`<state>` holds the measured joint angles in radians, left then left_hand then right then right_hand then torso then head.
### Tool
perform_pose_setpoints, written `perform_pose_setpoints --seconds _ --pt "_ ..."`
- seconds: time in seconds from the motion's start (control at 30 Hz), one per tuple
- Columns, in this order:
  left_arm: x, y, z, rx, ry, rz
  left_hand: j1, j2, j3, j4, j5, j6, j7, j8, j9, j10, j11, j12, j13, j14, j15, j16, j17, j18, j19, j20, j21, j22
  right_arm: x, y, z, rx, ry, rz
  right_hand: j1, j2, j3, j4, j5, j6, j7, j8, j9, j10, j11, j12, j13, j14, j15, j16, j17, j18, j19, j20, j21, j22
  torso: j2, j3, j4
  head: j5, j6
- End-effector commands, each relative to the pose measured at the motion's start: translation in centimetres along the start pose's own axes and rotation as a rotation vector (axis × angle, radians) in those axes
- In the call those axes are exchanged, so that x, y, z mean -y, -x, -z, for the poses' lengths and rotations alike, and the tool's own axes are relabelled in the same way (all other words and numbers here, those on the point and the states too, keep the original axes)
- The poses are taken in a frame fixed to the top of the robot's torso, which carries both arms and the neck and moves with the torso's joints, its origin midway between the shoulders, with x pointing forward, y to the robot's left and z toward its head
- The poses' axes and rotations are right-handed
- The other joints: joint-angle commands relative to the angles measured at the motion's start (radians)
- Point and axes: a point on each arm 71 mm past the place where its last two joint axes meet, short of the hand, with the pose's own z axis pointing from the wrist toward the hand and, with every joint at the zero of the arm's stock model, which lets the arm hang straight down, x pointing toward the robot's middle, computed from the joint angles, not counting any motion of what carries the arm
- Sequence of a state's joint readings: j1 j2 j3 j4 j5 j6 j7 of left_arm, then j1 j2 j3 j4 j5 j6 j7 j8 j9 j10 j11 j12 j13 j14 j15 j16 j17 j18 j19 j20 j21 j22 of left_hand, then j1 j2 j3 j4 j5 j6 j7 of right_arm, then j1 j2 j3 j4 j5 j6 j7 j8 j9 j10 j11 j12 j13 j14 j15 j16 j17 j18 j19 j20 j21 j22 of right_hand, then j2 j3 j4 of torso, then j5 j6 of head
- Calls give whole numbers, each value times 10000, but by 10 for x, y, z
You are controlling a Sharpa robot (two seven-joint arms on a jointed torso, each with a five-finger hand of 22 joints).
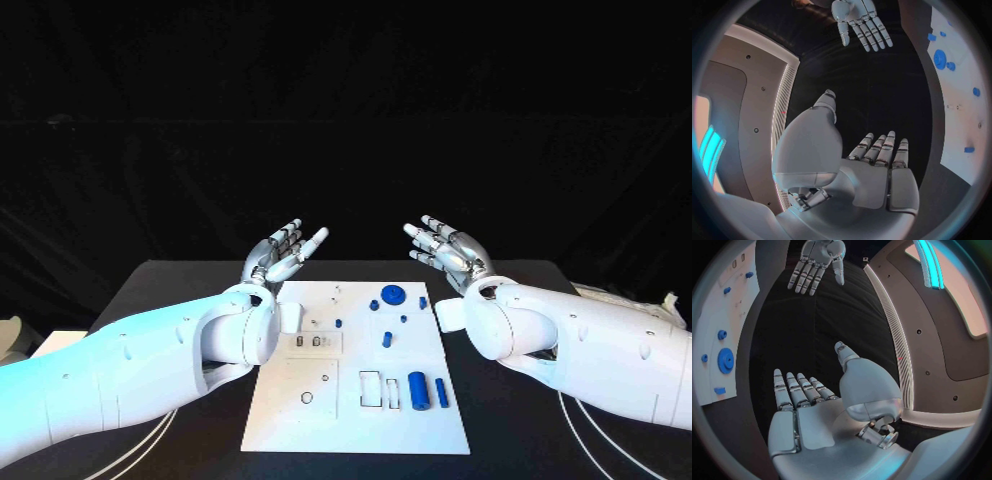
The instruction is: Assemble the parts on the task board
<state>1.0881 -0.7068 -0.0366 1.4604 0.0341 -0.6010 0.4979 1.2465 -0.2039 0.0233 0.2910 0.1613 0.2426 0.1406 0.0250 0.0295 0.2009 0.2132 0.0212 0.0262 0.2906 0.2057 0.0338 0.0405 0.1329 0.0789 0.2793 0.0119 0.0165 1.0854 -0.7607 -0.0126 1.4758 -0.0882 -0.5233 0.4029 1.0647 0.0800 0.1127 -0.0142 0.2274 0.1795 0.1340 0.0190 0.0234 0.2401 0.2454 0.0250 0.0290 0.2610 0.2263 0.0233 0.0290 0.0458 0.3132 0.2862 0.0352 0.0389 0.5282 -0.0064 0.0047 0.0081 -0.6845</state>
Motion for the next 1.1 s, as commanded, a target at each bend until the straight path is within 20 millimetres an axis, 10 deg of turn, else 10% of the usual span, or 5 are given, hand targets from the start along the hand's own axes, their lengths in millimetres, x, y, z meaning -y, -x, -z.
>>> perform_pose_setpoints --seconds 0.03,0.2,0.33,0.5,1.1 --pt "1 -5 -1 -578 -26 407 273 1 38 96 63 128 1152 65 22 90 106 63 16 154 30 63 23 150 35 118 59 14 1 -11 -1 -1881 -284 171 783 130 119 -392 110 746 1526 129 82 955 48 135 80 852 60 137 70 282 619 62 173 90 -6 -3 1 -1 -6" --pt "1 -5 -1 -578 -26 407 410 364 358 78 -25 774 1285 184 95 910 252 203 105 1193 125 295 176 147 437 143 205 112 2 -12 -2 -2173 -357 233 1609 111 336 -1066 106 2596 1515 428 265 3423 73 504 259 3676 31 562 274 837 2899 36 805 395 -6 -3 1 -1 -6" --pt "7 17 -1 -277 -229 451 641 790 651 35 -101 2156 1373 453 231 2867 537 555 263 3833 340 1010 534 -90 1802 120 734 401 -6 14 -11 -963 813 1596 2047 82 524 -1462 106 4649 1274 756 424 6126 -259 953 395 6112 -344 961 383 1247 4275 31 1314 542 38 -13 -15 24 -96" --pt "11 26 0 -218 -439 445 975 1319 812 -170 -174 5514 1184 1158 535 6629 29 1300 490 5959 -238 1685 729 450 5940 97 2368 1144 -10 20 -13 -833 1223 2456 2221 -21 851 -1787 -9 6783 990 911 470 7260 -580 974 335 7326 -698 1064 357 1408 5156 -126 1630 536 141 -1 -35 9 -42" --pt "39 26 28 -1328 -313 935 1568 1628 696 -907 -169 7909 481 989 417 9583 -870 1110 523 9449 -1343 2111 1607 517 9566 -937 3293 1176 -40 21 -22 -2458 2674 9578 2241 -757 1714 -2488 -327 8828 435 688 463 9890 -1401 528 365 10975 -1894 1634 895 1370 7954 -1468 3384 1118 1132 118 82 -176 389"
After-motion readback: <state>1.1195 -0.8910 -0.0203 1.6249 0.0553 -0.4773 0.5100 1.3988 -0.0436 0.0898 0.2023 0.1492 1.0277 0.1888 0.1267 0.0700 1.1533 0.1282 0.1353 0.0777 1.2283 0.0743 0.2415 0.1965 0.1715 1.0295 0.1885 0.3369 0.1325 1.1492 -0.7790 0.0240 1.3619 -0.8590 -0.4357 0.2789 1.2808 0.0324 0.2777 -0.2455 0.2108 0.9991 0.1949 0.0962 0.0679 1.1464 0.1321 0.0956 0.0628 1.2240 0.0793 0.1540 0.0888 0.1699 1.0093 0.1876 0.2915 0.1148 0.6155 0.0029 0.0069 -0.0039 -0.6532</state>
